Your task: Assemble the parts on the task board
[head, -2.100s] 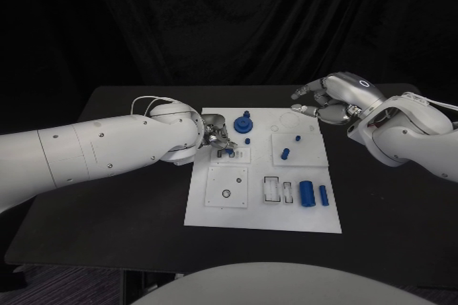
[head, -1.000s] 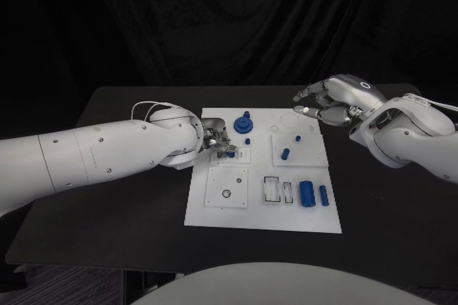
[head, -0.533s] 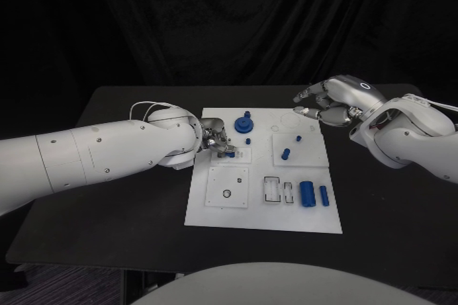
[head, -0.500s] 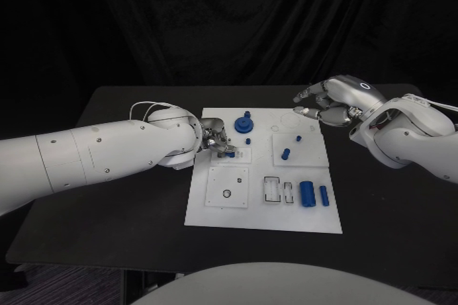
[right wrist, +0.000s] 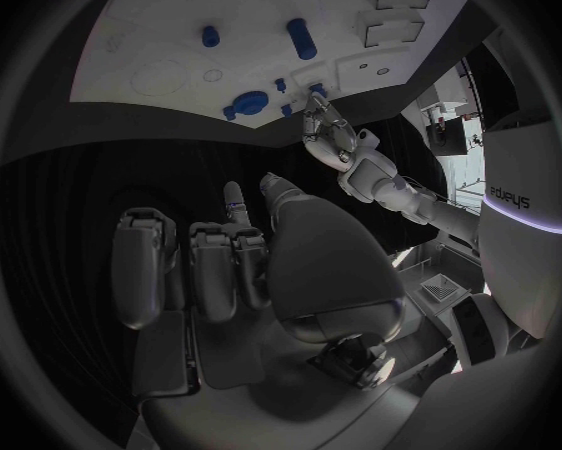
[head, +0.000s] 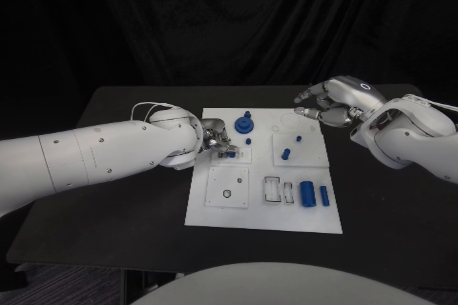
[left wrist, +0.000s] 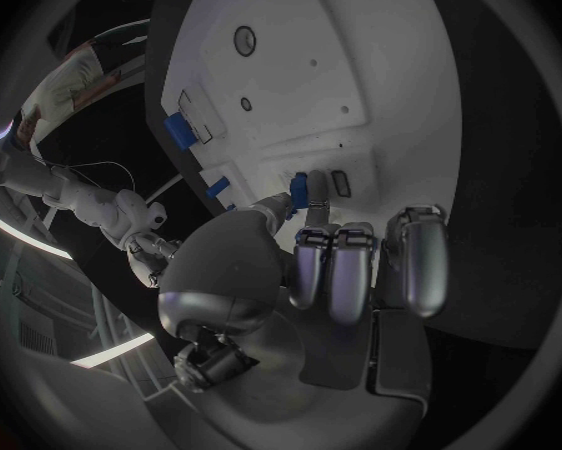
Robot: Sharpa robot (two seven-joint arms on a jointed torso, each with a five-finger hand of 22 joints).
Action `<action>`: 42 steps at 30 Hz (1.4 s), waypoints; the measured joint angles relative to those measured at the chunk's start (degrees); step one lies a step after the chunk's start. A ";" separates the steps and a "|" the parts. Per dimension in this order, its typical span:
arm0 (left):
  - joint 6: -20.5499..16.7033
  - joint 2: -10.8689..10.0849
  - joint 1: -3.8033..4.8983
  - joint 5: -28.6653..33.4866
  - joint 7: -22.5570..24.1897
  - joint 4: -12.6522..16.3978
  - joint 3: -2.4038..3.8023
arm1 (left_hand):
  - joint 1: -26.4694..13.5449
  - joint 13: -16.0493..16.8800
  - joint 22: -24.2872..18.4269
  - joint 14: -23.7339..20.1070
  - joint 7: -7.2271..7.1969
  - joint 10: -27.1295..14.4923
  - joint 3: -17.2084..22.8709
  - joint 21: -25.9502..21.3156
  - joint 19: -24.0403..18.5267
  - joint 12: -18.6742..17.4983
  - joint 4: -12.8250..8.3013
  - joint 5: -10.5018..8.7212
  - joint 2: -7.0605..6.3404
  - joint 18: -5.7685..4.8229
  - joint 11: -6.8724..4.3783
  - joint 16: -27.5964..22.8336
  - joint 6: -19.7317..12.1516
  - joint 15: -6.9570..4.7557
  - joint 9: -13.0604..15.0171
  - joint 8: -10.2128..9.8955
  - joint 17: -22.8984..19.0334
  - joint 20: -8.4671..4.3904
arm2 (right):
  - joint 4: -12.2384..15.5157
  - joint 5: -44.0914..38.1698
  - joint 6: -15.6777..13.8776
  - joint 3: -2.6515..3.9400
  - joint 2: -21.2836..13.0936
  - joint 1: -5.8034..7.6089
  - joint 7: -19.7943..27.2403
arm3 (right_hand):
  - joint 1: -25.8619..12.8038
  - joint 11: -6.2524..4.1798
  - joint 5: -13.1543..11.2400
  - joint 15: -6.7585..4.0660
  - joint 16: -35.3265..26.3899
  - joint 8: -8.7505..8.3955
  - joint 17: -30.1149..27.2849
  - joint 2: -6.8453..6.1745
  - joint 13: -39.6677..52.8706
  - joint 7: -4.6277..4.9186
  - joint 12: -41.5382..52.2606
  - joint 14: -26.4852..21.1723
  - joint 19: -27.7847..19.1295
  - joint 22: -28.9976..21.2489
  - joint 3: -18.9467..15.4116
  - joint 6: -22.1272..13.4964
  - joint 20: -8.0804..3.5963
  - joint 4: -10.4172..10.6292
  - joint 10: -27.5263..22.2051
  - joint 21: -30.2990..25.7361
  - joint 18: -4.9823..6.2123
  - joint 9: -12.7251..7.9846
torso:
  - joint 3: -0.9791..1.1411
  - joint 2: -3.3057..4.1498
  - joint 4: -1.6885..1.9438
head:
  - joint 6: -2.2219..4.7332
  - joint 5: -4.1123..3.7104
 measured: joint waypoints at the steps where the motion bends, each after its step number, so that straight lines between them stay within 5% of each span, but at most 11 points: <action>1: 0.01 0.03 -0.03 0.00 0.07 -0.01 0.00 | -0.05 0.00 0.00 0.00 0.00 0.00 0.00 0.00 0.00 0.00 0.00 -0.06 0.05 0.00 0.00 0.00 0.00 0.00 -0.06 -0.01 0.00 0.00 | -0.01 0.00 0.03 0.00 0.00 0.00 -0.02 | 0.00 0.01 0.00 0.00 0.00 0.00 0.00 0.00 0.00 0.00 0.00 0.00 0.00 0.00 0.00 0.00 0.00 0.00 -0.01 0.00 0.00 0.00 | 0.00 0.00 -0.01 | 0.00 0.02; 14: 0.21 0.26 -0.24 0.01 0.89 -0.30 0.00 | -1.84 0.00 0.00 0.21 0.52 -0.02 -1.93 -0.25 -0.24 0.00 2.25 -1.94 -0.32 0.00 0.02 0.00 0.52 0.21 -0.50 -1.27 0.00 0.24 | -0.09 0.00 0.46 0.00 0.07 -0.01 -0.32 | 0.00 0.21 0.23 0.00 -0.23 0.00 0.00 0.00 0.00 0.00 0.00 0.00 0.00 0.00 0.00 0.00 0.00 0.00 -0.21 -0.23 0.00 -0.04 | 0.00 0.07 0.00 | 0.00 0.09; 24: 0.34 0.34 -0.35 0.01 0.82 -0.57 0.03 | -7.05 0.00 0.00 0.21 0.73 -0.21 -6.43 -0.47 -0.41 0.00 4.32 -6.30 0.27 0.00 0.20 0.00 1.54 0.21 -0.38 -1.99 0.00 0.41 | -0.09 0.00 0.85 0.00 0.05 -0.02 -0.58 | 0.00 0.21 0.22 0.00 -0.23 0.00 0.00 0.00 0.00 0.00 0.00 0.00 0.00 0.00 0.00 0.00 0.00 0.00 -0.21 -0.23 0.00 -0.04 | -0.01 0.10 0.03 | 0.00 0.13; 42: 0.18 0.26 -0.46 0.03 0.65 -0.70 0.06 | -9.56 0.00 0.00 0.21 0.23 -0.21 -9.51 -0.46 -0.18 0.00 4.27 -7.32 1.73 0.01 0.20 0.00 2.65 0.20 2.81 -1.01 0.00 0.19 | -0.06 0.00 1.60 0.00 0.00 -0.02 -1.04 | -0.01 0.21 0.22 0.00 -0.45 -0.23 0.00 0.00 0.00 0.00 0.00 0.00 0.00 0.00 0.16 0.00 0.00 -0.16 -0.20 -0.43 0.00 -0.12 | -0.03 0.10 0.07 | 0.00 0.33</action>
